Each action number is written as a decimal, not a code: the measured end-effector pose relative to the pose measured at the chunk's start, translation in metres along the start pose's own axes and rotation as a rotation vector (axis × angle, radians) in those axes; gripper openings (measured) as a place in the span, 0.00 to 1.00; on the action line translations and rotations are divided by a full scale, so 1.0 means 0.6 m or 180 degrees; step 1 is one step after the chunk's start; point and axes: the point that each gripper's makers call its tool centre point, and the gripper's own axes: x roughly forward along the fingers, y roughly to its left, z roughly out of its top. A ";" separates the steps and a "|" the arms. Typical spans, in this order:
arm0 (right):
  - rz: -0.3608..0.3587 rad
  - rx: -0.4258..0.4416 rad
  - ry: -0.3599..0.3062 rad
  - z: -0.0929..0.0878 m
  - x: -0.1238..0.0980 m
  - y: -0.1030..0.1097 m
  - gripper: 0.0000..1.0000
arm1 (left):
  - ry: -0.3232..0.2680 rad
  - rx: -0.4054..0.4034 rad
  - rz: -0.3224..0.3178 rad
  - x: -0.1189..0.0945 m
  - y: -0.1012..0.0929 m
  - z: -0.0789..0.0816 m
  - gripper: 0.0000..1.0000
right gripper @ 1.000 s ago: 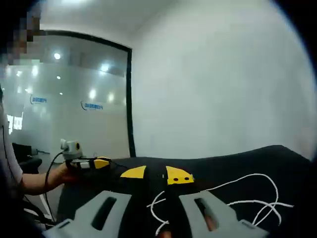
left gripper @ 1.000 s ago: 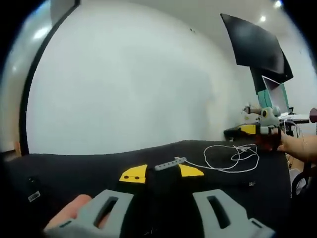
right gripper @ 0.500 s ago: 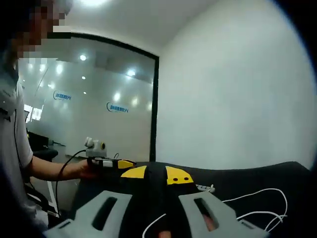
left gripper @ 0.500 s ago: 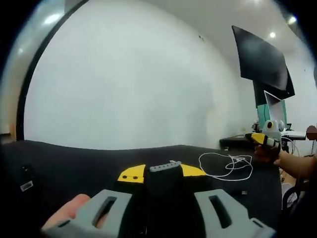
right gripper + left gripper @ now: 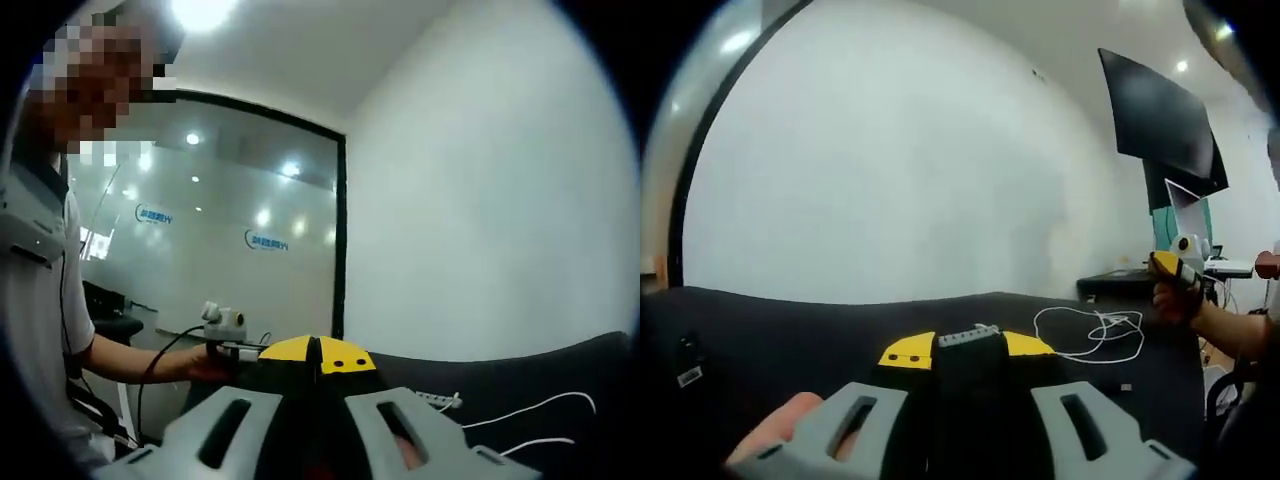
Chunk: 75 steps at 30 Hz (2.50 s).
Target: Grab the wires, straighten them and put them on the rack
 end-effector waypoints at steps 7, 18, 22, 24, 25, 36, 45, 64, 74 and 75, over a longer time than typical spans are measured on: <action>-0.0264 0.0061 0.0215 -0.029 -0.001 -0.028 0.02 | 0.0110 0.0020 -0.0102 -0.001 -0.013 -0.009 0.17; -0.0274 -0.0216 0.0641 -0.080 0.005 -0.028 0.06 | 0.0796 0.1182 -0.0868 -0.010 -0.131 -0.051 0.16; -0.0384 -0.0390 0.0528 -0.063 0.000 -0.038 0.06 | 0.1198 0.1418 -0.1397 -0.039 -0.188 -0.076 0.16; -0.0445 -0.0294 0.0417 -0.051 -0.003 -0.045 0.06 | 0.1312 0.1660 -0.1346 -0.036 -0.185 -0.094 0.13; -0.0454 -0.0252 0.0383 -0.047 -0.004 -0.046 0.06 | 0.1379 0.1651 -0.1363 -0.034 -0.186 -0.107 0.12; -0.0406 -0.0216 0.0318 -0.040 -0.006 -0.034 0.05 | 0.1919 0.0971 -0.0694 -0.003 -0.079 -0.144 0.16; -0.0369 -0.0227 0.0375 -0.047 -0.006 -0.032 0.06 | 0.1802 0.1200 -0.0862 0.029 -0.064 -0.142 0.22; -0.0404 -0.0226 0.0592 -0.073 -0.005 -0.042 0.07 | 0.1240 0.0212 -0.1956 0.131 -0.309 0.111 0.00; -0.0020 -0.0027 0.0334 -0.037 0.004 0.018 0.16 | 0.1023 -0.0764 -0.1729 0.219 -0.274 0.151 0.00; -0.0125 0.0020 0.0411 -0.044 0.007 0.005 0.16 | 0.1051 -0.0671 -0.1676 0.224 -0.263 0.139 0.00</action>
